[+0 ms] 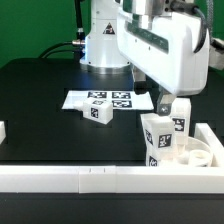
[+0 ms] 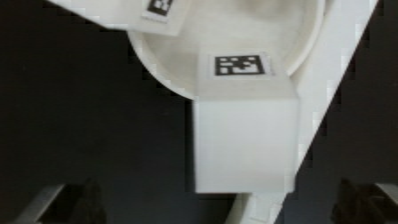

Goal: Assemble stool

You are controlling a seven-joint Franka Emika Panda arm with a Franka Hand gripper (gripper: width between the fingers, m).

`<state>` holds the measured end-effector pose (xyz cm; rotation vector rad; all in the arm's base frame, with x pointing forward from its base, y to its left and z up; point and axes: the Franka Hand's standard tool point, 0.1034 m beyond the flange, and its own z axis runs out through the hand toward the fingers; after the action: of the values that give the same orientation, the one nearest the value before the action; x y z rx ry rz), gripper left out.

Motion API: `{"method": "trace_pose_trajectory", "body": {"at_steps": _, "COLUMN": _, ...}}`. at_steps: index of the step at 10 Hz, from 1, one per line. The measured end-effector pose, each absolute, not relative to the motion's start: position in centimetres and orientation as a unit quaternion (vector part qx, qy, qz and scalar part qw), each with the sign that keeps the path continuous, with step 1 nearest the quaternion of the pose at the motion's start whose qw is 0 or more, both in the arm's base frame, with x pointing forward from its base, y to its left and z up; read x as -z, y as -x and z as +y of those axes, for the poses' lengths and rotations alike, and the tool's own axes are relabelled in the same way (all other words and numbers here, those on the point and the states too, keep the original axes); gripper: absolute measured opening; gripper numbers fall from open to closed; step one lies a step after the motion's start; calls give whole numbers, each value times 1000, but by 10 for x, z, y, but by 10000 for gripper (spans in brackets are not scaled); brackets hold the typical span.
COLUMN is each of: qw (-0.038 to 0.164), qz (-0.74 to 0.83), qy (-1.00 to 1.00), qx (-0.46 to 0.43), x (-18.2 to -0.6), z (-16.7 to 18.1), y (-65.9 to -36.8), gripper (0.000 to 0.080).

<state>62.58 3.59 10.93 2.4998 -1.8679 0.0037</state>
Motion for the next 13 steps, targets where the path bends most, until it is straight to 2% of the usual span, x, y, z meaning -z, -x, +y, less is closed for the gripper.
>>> {"method": "trace_pose_trajectory", "body": {"at_steps": 3, "qw": 11, "qz": -584, "qy": -812, "qx": -1, "x": -109, "z": 36, "y": -626, "gripper": 649}}
{"method": "trace_pose_trajectory", "body": {"at_steps": 4, "qw": -4, "qz": -572, "qy": -820, "qx": -13, "x": -112, "z": 32, "y": -625, "gripper": 649}}
{"method": "trace_pose_trajectory", "body": {"at_steps": 5, "qw": -5, "qz": -536, "qy": -844, "qx": -16, "x": -114, "z": 27, "y": -613, "gripper": 649}}
{"method": "trace_pose_trajectory", "body": {"at_steps": 7, "qw": 1, "qz": -422, "qy": -907, "qx": -10, "x": -117, "z": 30, "y": -593, "gripper": 649}}
{"method": "trace_pose_trajectory", "body": {"at_steps": 8, "qw": 9, "qz": -381, "qy": -924, "qx": -13, "x": -114, "z": 32, "y": -588, "gripper": 649}}
{"method": "trace_pose_trajectory", "body": {"at_steps": 10, "qw": 9, "qz": -314, "qy": -949, "qx": -11, "x": -113, "z": 31, "y": -589, "gripper": 649}}
{"method": "trace_pose_trajectory", "body": {"at_steps": 11, "qw": 6, "qz": -290, "qy": -957, "qx": -10, "x": -112, "z": 31, "y": -587, "gripper": 649}}
{"method": "trace_pose_trajectory", "body": {"at_steps": 12, "qw": -16, "qz": -255, "qy": -967, "qx": -5, "x": -109, "z": 24, "y": -580, "gripper": 649}}
{"method": "trace_pose_trajectory", "body": {"at_steps": 13, "qw": -25, "qz": -212, "qy": -977, "qx": 5, "x": -105, "z": 14, "y": -567, "gripper": 649}}
